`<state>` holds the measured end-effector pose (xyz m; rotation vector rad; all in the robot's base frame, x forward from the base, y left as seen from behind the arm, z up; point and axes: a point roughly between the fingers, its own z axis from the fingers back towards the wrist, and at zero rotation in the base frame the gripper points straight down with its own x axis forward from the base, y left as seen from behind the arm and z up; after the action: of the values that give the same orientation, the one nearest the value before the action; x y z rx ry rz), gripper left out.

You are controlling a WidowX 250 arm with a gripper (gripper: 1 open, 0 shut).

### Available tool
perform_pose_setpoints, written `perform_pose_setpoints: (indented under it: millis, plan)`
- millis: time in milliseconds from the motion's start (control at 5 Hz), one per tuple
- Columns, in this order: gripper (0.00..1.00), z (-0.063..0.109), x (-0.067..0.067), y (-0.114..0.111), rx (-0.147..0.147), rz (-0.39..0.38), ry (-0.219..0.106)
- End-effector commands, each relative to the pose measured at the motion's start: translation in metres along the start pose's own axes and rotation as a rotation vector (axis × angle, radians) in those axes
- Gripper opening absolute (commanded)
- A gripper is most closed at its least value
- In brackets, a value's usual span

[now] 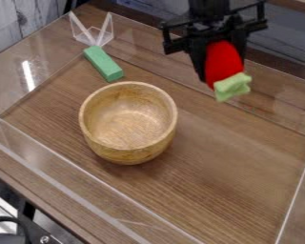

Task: Move the red object to the left side of the table

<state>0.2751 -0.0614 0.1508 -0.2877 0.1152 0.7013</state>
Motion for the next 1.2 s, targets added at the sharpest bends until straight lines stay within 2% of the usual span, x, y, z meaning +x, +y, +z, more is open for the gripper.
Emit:
perform_pose_setpoints:
  millis: [0,200,600,800,1000]
  plan:
    - [0.00,0.007,0.001,0.014,-0.008,-0.071,-0.037]
    - [0.00,0.010,0.008,0.028,-0.010,-0.118,-0.042]
    - [0.00,0.055,0.034,0.062,-0.041,-0.018,-0.101]
    - [0.00,0.061,0.039,0.077,-0.038,0.000,-0.122]
    - [0.00,0.065,0.050,0.106,-0.014,0.021,-0.146]
